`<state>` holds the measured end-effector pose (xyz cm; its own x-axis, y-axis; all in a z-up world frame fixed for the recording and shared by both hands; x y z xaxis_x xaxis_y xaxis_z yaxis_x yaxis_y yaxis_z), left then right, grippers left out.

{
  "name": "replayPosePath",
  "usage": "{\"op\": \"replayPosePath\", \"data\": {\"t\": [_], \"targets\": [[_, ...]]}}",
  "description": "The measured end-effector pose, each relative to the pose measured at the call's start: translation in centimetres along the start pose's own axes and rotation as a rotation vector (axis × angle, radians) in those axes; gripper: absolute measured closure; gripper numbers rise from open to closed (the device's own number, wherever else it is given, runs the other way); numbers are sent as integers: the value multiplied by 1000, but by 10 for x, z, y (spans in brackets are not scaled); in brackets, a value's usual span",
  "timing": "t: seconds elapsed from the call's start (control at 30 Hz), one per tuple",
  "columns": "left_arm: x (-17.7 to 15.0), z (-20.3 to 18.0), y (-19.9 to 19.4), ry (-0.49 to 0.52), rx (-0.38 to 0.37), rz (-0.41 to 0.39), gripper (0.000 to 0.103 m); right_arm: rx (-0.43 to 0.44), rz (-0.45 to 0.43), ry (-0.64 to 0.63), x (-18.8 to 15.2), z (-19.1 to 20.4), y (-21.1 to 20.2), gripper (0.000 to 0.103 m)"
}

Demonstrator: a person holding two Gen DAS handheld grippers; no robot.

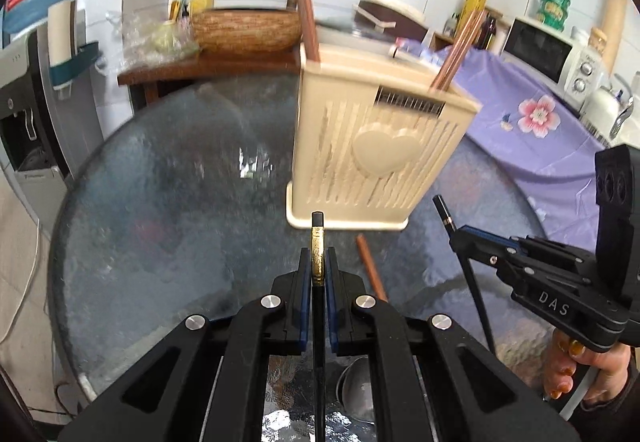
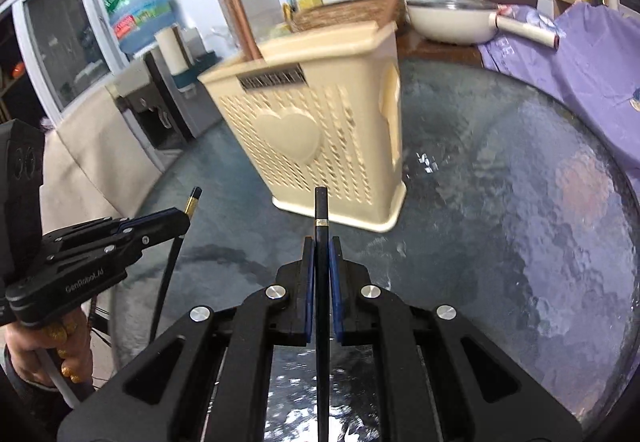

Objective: Organize utensils
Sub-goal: 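Lift both held chopsticks and carry them over the cream holder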

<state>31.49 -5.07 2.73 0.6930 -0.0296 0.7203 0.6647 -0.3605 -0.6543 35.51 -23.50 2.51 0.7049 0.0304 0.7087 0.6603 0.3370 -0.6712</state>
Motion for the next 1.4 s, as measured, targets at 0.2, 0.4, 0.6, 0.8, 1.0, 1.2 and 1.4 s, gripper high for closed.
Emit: {"op": "replayPosePath", "data": {"t": [0.2, 0.4, 0.6, 0.8, 1.0, 1.2, 1.4], "targets": [[10, -5, -35, 15, -6, -82, 97, 58, -86, -23, 8, 9, -43, 95], [19, -8, -59, 25, -7, -139, 97, 86, -153, -62, 17, 18, -78, 95], [27, -8, -80, 36, -4, -189, 97, 96, -187, -77, 25, 21, -99, 95], [32, -8, -97, 45, 4, -224, 97, 96, -201, -88, 29, 24, -110, 95], [37, -11, -106, 58, 8, -247, 97, 96, -214, -102, 34, 29, -115, 95], [44, -17, -108, 73, 9, -261, 97, 86, -227, -110, 40, 33, -119, 95], [58, -27, -113, 101, 4, -280, 97, 80, -239, -136, 55, 41, -124, 95]]}}
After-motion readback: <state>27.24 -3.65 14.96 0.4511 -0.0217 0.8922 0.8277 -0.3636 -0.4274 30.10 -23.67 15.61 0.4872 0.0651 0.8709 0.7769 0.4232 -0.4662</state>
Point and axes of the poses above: each gripper's, at about its wrist camera, not at the fingertips, and y roughly the way its jaws point, z to its left, x to its top, the point moved 1 cm from there along y, roughly the way its jaws point, and after that the axes turned 3 degrees about -x, right-handed, at the moved point
